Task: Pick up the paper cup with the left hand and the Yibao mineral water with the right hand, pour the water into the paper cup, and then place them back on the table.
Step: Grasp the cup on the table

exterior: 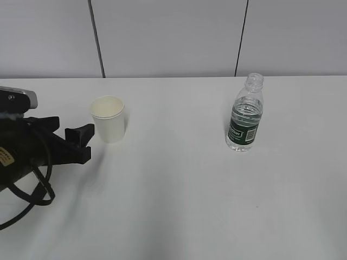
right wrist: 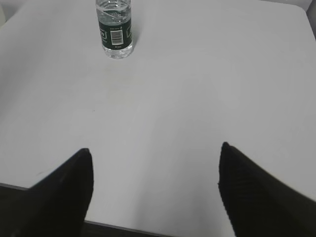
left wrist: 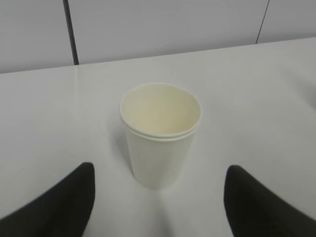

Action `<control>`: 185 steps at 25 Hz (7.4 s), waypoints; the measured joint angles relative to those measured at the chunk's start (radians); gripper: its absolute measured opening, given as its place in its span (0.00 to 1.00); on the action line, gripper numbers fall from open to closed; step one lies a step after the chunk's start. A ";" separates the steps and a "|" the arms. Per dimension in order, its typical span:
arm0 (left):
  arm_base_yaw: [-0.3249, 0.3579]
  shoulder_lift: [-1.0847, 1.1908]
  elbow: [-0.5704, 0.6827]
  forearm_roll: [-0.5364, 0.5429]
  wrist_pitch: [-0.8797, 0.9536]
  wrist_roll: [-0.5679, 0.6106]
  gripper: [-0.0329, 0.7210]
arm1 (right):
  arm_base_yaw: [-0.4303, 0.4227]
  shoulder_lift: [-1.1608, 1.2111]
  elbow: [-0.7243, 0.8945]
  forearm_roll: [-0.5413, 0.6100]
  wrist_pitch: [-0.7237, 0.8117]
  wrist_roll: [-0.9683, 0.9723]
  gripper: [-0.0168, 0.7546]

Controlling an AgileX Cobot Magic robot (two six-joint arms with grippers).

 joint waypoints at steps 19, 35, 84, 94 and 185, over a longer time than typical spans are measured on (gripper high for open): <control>0.000 0.327 -0.082 0.029 -0.200 -0.005 0.74 | 0.000 0.000 -0.012 -0.016 -0.142 0.000 0.78; 0.000 0.431 -0.247 0.028 -0.201 -0.005 0.74 | 0.000 0.000 -0.012 -0.016 -0.229 0.000 0.78; 0.001 0.552 -0.396 -0.031 -0.199 -0.007 0.82 | 0.000 0.503 0.103 0.144 -0.897 0.000 0.78; 0.001 0.552 -0.396 -0.032 -0.199 -0.007 0.81 | -0.002 0.978 -0.011 0.164 -1.173 0.000 0.78; 0.001 0.552 -0.396 -0.017 -0.199 -0.007 0.62 | -0.002 2.113 -0.097 -0.436 -2.280 0.266 0.83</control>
